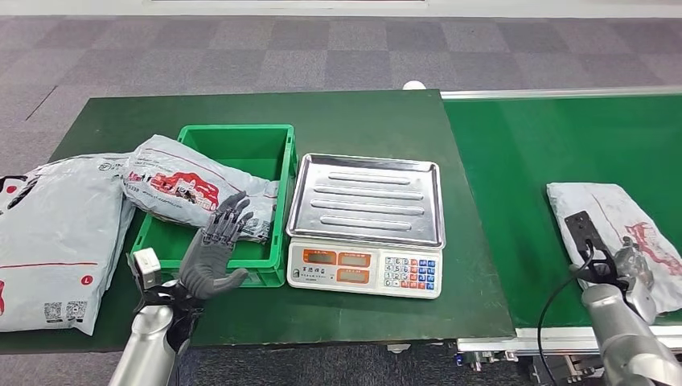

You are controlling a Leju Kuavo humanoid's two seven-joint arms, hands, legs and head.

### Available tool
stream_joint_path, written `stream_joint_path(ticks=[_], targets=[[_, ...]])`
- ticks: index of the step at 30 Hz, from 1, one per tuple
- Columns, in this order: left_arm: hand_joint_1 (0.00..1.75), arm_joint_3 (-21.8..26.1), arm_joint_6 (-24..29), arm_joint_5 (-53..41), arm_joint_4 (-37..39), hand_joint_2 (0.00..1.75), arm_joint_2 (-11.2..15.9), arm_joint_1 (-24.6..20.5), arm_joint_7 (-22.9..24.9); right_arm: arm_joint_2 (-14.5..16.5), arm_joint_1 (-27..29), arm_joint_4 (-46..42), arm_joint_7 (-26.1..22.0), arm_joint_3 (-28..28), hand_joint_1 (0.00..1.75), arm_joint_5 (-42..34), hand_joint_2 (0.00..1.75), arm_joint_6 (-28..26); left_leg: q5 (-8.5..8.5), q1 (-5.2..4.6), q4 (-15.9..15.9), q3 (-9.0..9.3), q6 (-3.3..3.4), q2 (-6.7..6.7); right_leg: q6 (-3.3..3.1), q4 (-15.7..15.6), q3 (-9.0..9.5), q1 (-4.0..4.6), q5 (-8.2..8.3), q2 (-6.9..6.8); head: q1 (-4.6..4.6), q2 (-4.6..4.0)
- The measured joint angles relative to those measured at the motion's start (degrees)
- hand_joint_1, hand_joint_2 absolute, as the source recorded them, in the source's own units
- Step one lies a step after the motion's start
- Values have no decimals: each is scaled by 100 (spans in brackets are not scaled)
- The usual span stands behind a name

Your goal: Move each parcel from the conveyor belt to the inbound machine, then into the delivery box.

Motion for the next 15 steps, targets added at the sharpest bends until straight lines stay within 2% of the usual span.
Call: stream_joint_path(ticks=[3, 8, 15], targets=[[0, 0, 42, -20, 32, 175, 0, -6, 1, -3, -39, 49, 256, 0, 0, 259, 175, 272, 0, 0, 0, 0, 0, 0, 0, 0, 0, 0, 0, 1, 0, 0], [0, 0, 114, -44, 180, 175, 0, -142, 2, 2, -208, 152, 689, 41, 0, 702, 175, 1133, 3, -1, 0, 0, 2, 0, 1, 0, 0, -1, 1, -1, 0, 0], [0, 0, 145, -44, 377, 175, 0, -298, 2, 8, -384, 202, 813, 101, 0, 863, 175, 1289, 4, -1, 0, 0, 3, -1, 3, 1, 1, -2, 3, -1, 0, 0]])
